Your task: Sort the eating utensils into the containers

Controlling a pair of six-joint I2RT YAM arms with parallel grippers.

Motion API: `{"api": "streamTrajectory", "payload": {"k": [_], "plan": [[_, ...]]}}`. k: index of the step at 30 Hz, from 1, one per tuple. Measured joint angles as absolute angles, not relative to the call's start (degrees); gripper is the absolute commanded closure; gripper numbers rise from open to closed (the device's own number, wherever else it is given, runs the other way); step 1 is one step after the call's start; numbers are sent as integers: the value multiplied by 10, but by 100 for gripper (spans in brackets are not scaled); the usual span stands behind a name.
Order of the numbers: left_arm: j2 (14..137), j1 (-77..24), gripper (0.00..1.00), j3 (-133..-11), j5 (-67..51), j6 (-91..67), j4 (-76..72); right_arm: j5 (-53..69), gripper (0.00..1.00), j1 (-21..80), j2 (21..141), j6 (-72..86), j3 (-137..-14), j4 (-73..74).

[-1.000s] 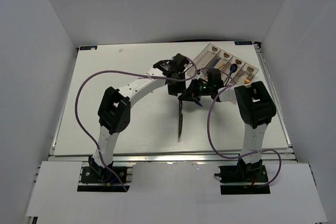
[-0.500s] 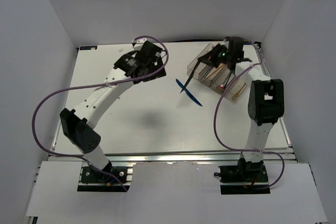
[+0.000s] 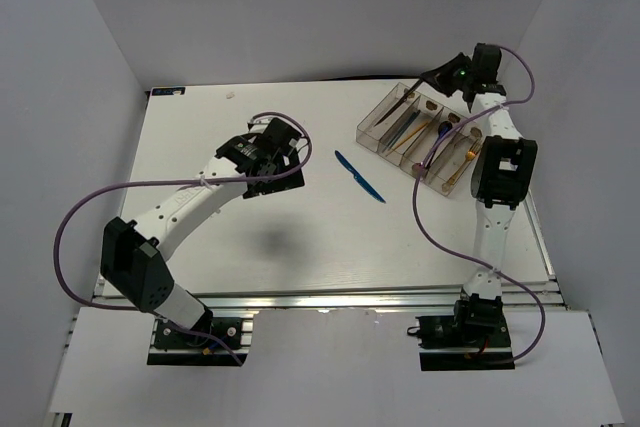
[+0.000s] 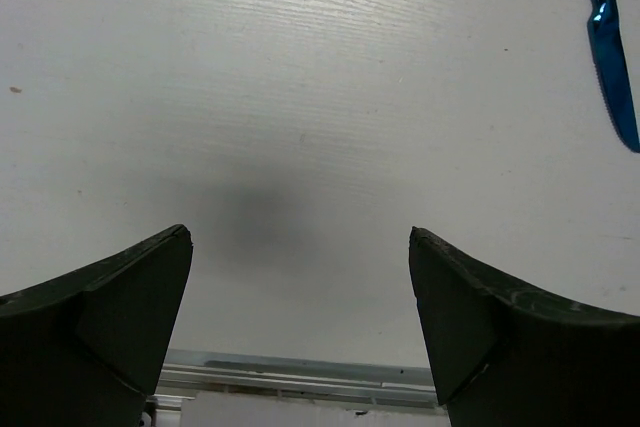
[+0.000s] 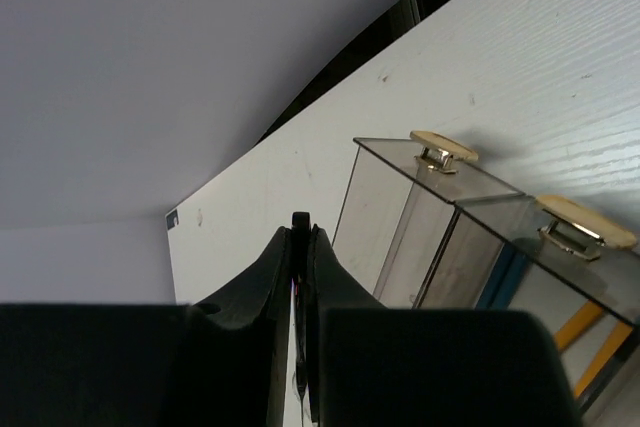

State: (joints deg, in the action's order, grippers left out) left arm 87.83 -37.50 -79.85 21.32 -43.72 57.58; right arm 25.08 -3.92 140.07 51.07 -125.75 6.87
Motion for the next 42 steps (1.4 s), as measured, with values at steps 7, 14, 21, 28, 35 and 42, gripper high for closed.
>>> {"api": "streamTrajectory", "payload": {"k": [7,14,21,28,35,42], "plan": [[903,-375,2,-807,184,-437,547,232,100,-27,1415,483,-1259,53],[945,-375,2,-822,163,-426,523,213,86,-7,1415,421,-1259,50],[964,-375,2,-838,156,-413,524,206,37,-3,1415,390,-1258,63],[964,-375,2,-851,156,-401,523,181,11,-3,1407,362,-1258,85],[964,-375,2,-852,163,-395,527,151,11,2,1366,313,-1267,145],[964,-371,2,-888,293,-464,622,74,11,98,1222,169,-1188,238]]}}
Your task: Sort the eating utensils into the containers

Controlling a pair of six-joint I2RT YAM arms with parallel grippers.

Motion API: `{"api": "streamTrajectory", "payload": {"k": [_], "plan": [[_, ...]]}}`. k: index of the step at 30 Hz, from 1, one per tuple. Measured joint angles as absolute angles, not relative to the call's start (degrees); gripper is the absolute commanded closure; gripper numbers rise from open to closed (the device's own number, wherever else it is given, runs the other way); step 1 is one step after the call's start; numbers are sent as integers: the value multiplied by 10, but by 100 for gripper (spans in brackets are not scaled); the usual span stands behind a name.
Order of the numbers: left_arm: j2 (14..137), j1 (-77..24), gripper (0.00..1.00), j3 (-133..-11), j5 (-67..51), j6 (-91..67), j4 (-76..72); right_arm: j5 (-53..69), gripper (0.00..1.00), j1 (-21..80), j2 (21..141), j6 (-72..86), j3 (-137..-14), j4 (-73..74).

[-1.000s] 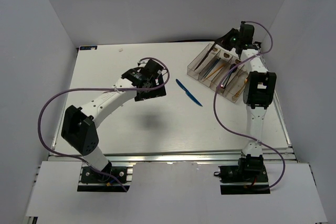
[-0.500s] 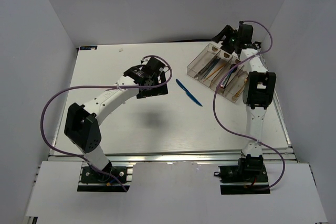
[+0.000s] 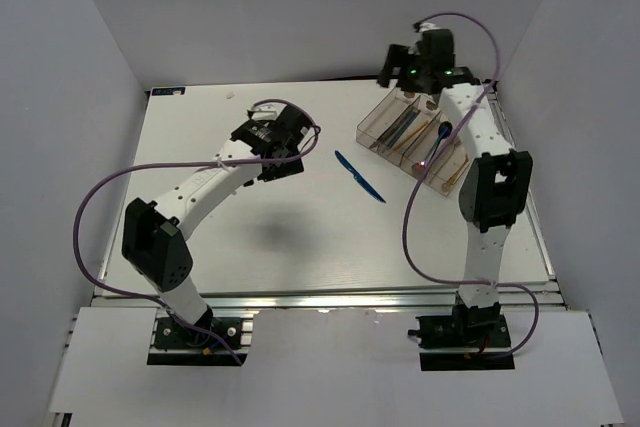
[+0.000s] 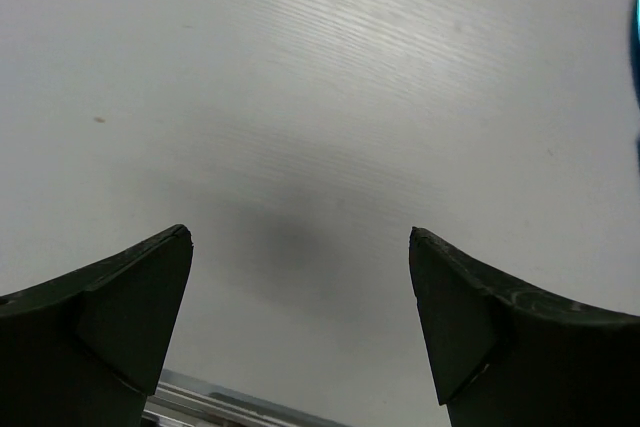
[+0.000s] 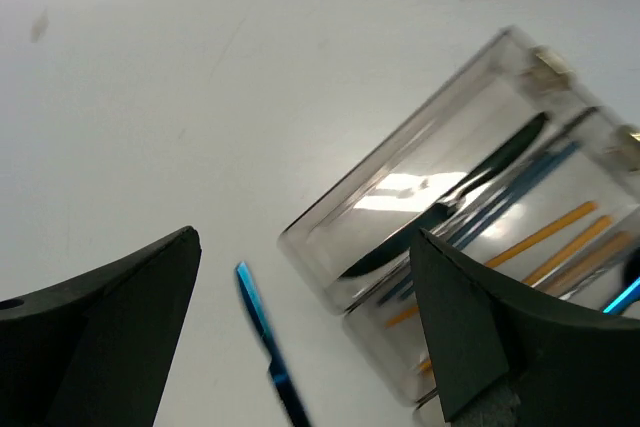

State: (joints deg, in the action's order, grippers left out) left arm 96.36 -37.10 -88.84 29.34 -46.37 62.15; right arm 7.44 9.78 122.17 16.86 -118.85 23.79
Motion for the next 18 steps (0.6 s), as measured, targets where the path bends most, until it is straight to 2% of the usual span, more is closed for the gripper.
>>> {"api": "streamTrajectory", "payload": {"k": [4,8,18], "plan": [[948,-357,2,-888,379,-512,670,24,12,231,1150,87,-1116,268],[879,-344,2,-808,384,-502,647,8,16,332,1156,24,-1071,302],[822,-344,2,-687,258,-453,555,-16,18,320,1313,-36,-1136,405]]}}
